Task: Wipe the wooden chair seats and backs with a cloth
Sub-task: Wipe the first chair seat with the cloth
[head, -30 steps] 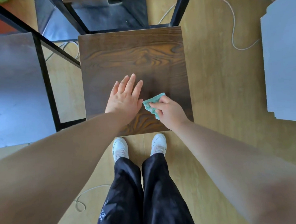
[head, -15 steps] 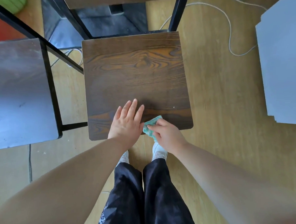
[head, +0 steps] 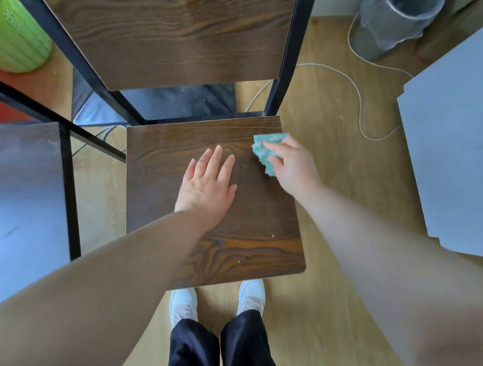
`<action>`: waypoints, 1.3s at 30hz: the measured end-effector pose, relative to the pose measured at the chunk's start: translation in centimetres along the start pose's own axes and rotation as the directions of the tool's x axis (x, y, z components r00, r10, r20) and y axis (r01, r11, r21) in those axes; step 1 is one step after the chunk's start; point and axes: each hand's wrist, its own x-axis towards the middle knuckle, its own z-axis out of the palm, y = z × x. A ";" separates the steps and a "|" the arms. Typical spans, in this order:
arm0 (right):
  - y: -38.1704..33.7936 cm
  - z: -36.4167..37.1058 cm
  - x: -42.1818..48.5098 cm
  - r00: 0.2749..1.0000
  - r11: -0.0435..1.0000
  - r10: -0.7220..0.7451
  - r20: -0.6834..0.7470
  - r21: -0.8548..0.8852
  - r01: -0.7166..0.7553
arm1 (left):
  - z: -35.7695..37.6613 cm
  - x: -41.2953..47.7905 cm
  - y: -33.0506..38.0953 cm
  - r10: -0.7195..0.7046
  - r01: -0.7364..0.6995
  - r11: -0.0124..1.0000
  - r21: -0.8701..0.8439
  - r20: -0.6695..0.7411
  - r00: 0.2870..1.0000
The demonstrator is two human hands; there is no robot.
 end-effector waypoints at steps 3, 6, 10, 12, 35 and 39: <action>0.7 -0.9 3.8 1.000 0.998 0.000 0.021 -0.058 0.001 | -1.2 3.2 0.1 0.004 -0.004 1.000 0.004 -0.014 1.000; 1.5 -1.4 6.5 0.999 0.993 -0.021 0.049 -0.112 0.027 | -1.9 5.5 0.3 0.017 -0.017 1.000 0.013 -0.019 1.000; 2.8 -1.5 8.6 0.997 0.995 0.013 0.081 -0.095 -0.006 | -1.8 7.2 0.3 0.039 -0.038 0.999 0.024 -0.012 0.999; 3.4 -1.1 9.2 0.994 0.996 0.049 0.099 -0.074 -0.042 | -1.6 7.5 0.3 0.049 -0.049 0.998 0.030 -0.006 0.999; 5.2 2.8 -11.9 0.905 0.966 -0.190 0.381 -0.090 0.241 | 3.0 -3.4 1.0 0.076 -0.075 0.997 -0.010 0.085 0.994; 4.5 4.7 -16.9 0.878 0.964 -0.222 0.423 -0.038 0.261 | 4.0 -6.1 1.4 0.091 -0.089 0.996 -0.023 0.092 0.992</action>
